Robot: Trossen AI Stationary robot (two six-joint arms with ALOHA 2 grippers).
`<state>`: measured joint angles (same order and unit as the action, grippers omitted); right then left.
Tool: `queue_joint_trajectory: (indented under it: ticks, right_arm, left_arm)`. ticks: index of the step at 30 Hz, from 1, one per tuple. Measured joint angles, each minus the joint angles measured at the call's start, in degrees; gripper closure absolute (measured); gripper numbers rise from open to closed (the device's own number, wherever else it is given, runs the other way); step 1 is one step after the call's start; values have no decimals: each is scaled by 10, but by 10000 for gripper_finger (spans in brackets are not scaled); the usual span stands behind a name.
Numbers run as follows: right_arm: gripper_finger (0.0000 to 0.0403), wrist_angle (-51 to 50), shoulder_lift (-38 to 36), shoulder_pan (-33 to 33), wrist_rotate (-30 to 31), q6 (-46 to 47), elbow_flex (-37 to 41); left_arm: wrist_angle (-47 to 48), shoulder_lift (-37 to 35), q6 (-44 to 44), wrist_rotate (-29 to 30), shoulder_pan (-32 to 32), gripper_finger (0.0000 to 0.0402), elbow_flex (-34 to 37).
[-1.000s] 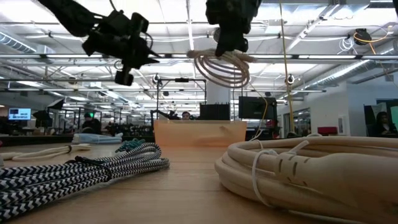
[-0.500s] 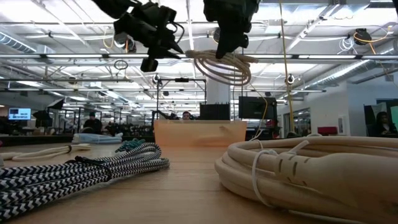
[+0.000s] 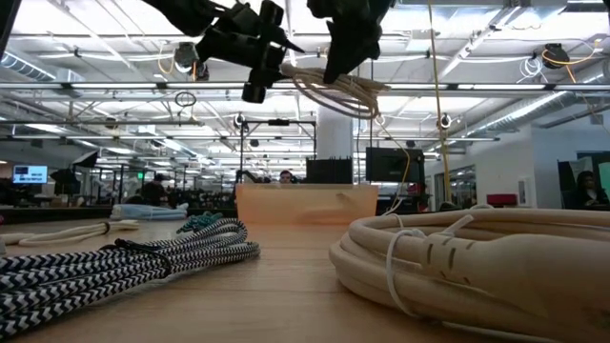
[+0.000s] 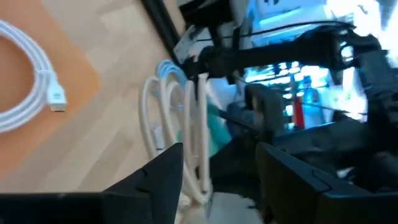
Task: Pick & Place USB Port
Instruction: Put the large top brown charger cable into the orange bin
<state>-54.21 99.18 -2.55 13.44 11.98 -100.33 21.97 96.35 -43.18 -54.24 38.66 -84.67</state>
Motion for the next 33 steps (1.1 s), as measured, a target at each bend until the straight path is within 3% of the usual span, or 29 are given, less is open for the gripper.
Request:
queue_joint_trajectory:
  ticks: [7, 25, 33]
  right_arm:
    - [372, 21, -24, 4, 32, 23, -1]
    - [372, 62, -33, -8, 46, 19, -2]
    - [373, 75, -33, -8, 63, 18, -2]
  left_arm:
    - [62, 0, 40, 18, -1, 192, 0]
    - [13, 0, 5, 31, -19, 192, 0]
    - [-106, 0, -91, -26, -17, 192, 1]
